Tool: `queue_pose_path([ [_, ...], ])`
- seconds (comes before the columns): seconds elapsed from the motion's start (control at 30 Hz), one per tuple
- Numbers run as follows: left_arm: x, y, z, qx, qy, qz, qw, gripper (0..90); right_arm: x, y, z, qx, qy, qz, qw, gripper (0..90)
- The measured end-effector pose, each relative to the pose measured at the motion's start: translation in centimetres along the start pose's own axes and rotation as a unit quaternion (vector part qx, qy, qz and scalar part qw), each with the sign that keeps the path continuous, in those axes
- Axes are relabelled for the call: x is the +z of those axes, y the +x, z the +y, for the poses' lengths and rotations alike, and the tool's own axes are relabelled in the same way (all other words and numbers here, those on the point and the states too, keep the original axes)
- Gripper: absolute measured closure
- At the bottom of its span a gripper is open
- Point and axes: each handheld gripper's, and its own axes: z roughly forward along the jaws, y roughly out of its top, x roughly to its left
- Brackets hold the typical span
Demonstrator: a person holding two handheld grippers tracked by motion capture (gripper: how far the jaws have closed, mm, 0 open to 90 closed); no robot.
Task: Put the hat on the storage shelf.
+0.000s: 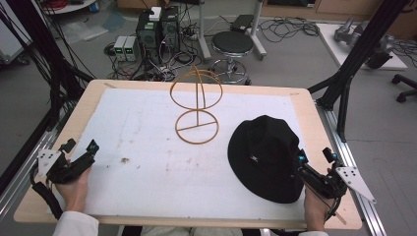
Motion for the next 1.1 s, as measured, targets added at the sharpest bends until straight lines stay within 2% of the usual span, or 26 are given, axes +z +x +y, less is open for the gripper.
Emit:
queue_pose_path([
  [0.33, 0.1, 0.0, 0.0, 0.001, 0.001, -0.001, 1.0000, 24.3, -0.1, 1.0, 1.0, -0.026, 0.016, 0.040, 0.9987, 12.2],
  [0.37, 0.1, 0.0, 0.0, 0.001, 0.001, -0.001, 1.0000, 24.3, 0.0, 1.2, 1.1, -0.037, 0.025, 0.051, 0.9977, 12.2],
  [0.43, 0.1, 0.0, 0.0, 0.001, 0.001, -0.001, 1.0000, 24.3, 0.1, 1.3, 1.1, -0.040, 0.031, 0.057, 0.9971, 12.2],
  [0.57, 0.1, 0.1, 0.0, 0.001, 0.001, -0.001, 1.0000, 24.2, 0.4, 1.9, 1.1, -0.064, 0.059, 0.078, 0.9931, 12.2],
  [0.67, 0.1, 0.1, 0.0, 0.002, 0.001, -0.001, 1.0000, 24.3, 0.5, 2.1, 1.0, -0.068, 0.066, 0.083, 0.9921, 12.2],
  [0.93, 0.1, 0.1, 0.0, 0.003, 0.001, -0.001, 1.0000, 24.3, 1.0, 2.6, 0.7, -0.102, 0.097, 0.088, 0.9862, 12.2],
  [1.1, 0.1, 0.0, 0.0, 0.003, 0.001, -0.001, 1.0000, 24.3, 1.2, 2.7, 0.4, -0.110, 0.113, 0.093, 0.9832, 12.6],
])
